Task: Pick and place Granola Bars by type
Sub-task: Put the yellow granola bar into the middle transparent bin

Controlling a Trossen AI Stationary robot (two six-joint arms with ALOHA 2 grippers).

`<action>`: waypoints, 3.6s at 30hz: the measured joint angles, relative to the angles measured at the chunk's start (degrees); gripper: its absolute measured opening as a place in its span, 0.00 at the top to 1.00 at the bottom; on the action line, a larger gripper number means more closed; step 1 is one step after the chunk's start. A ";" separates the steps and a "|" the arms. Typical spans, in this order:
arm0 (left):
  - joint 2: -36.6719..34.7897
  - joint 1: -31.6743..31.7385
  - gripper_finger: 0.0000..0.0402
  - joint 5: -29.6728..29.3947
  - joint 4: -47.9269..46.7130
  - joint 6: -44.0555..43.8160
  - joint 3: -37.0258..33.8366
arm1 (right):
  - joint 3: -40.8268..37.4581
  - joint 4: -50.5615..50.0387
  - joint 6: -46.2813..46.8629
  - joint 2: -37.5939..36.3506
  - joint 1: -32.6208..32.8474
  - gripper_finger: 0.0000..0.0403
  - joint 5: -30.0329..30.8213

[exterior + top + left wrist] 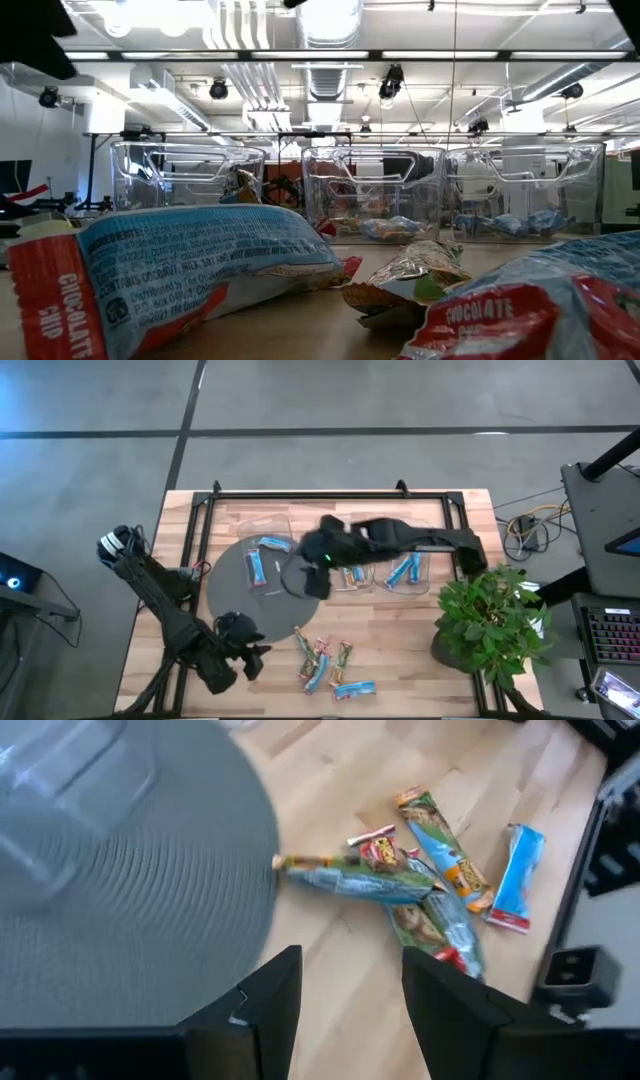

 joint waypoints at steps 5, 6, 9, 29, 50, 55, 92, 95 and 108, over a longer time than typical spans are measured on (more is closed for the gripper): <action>0.00 4.14 0.61 1.35 13.59 20.95 -4.29 | 0.01 -13.13 3.96 -2.61 5.66 0.43 3.24; 0.00 5.44 0.61 3.15 17.49 25.95 -5.24 | 0.02 -15.98 5.69 -2.68 6.62 0.43 3.28; 0.00 9.69 0.61 8.95 25.51 37.51 -7.45 | -0.04 -23.13 10.48 -2.61 9.03 0.43 3.26; 5.60 22.51 0.61 23.74 33.13 80.81 -8.96 | -9.10 -24.62 19.22 -4.65 17.17 0.43 3.15; 10.34 23.51 0.61 28.98 30.68 75.50 -3.94 | -27.76 -24.07 34.08 -17.88 18.55 0.43 11.74; 12.16 23.54 0.61 36.66 30.50 82.02 -2.40 | -30.54 -23.18 33.60 -18.02 17.99 0.43 8.97; 20.70 27.14 0.40 34.41 25.40 94.27 0.67 | -31.95 -21.99 30.31 -18.37 17.94 0.43 10.56; 21.16 27.11 0.44 34.46 24.67 94.24 0.75 | -31.95 -22.11 30.31 -18.37 17.94 0.43 10.56; 19.39 27.87 0.77 34.52 20.85 89.33 5.14 | -31.98 -22.31 28.35 -19.99 17.99 0.43 14.28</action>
